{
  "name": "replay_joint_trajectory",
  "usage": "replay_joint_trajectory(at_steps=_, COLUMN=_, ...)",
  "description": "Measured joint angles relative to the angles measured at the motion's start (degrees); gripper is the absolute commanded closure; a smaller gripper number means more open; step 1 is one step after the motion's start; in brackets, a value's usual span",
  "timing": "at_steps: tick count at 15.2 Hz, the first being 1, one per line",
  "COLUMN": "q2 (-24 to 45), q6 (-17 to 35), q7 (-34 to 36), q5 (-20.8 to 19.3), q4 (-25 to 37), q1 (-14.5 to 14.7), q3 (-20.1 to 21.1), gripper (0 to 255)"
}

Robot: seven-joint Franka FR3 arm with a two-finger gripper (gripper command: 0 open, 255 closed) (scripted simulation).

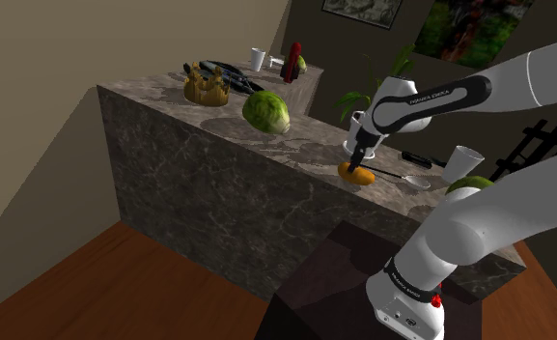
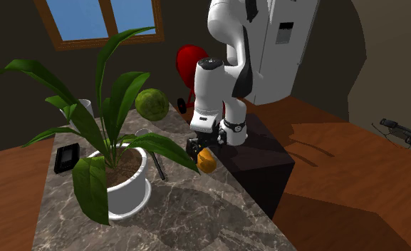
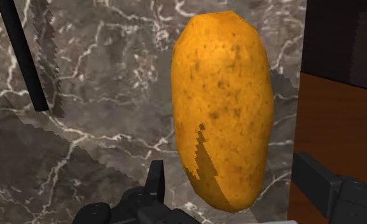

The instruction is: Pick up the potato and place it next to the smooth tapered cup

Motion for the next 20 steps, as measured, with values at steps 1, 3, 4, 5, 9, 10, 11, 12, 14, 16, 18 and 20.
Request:
replay_joint_trajectory(at_steps=1, q2=0.7, q6=0.9, q7=-0.1, q5=0.1, q4=-0.2, q1=0.2, q3=-0.3, gripper=0)
replay_joint_trajectory(at_steps=3, q2=2.4, q6=3.2, q7=-0.4, q5=0.2, q4=-0.8, q1=0.4, q3=-1.0, gripper=0)
replay_joint_trajectory(at_steps=4, q2=2.9, q6=3.9, q7=-0.5, q5=0.2, q4=-1.0, q1=0.5, q3=-1.2, gripper=0)
replay_joint_trajectory(at_steps=5, q2=3.1, q6=4.3, q7=-0.6, q5=0.2, q4=-1.2, q1=0.4, q3=-1.3, gripper=0)
replay_joint_trajectory(at_steps=9, q2=3.5, q6=4.8, q7=-0.6, q5=0.3, q4=-1.3, q1=0.6, q3=-1.4, gripper=0)
replay_joint_trajectory(at_steps=10, q2=3.5, q6=4.8, q7=-0.6, q5=0.3, q4=-1.3, q1=0.6, q3=-1.4, gripper=0)
replay_joint_trajectory(at_steps=11, q2=3.5, q6=4.8, q7=-0.6, q5=0.3, q4=-1.3, q1=0.6, q3=-1.4, gripper=255)
replay_joint_trajectory(at_steps=12, q2=3.5, q6=4.8, q7=-0.6, q5=0.3, q4=-1.3, q1=0.6, q3=-1.4, gripper=255)
replay_joint_trajectory(at_steps=14, q2=3.5, q6=4.8, q7=-0.6, q5=0.3, q4=-1.3, q1=0.6, q3=-1.4, gripper=255)
replay_joint_trajectory(at_steps=16, q2=3.5, q6=4.8, q7=-0.6, q5=0.3, q4=-1.3, q1=0.6, q3=-1.4, gripper=255)
replay_joint_trajectory(at_steps=18, q2=3.5, q6=4.8, q7=-0.6, q5=0.3, q4=-1.3, q1=0.6, q3=-1.4, gripper=255)
replay_joint_trajectory(at_steps=20, q2=3.5, q6=4.8, q7=-0.6, q5=0.3, q4=-1.3, q1=0.6, q3=-1.4, gripper=255)
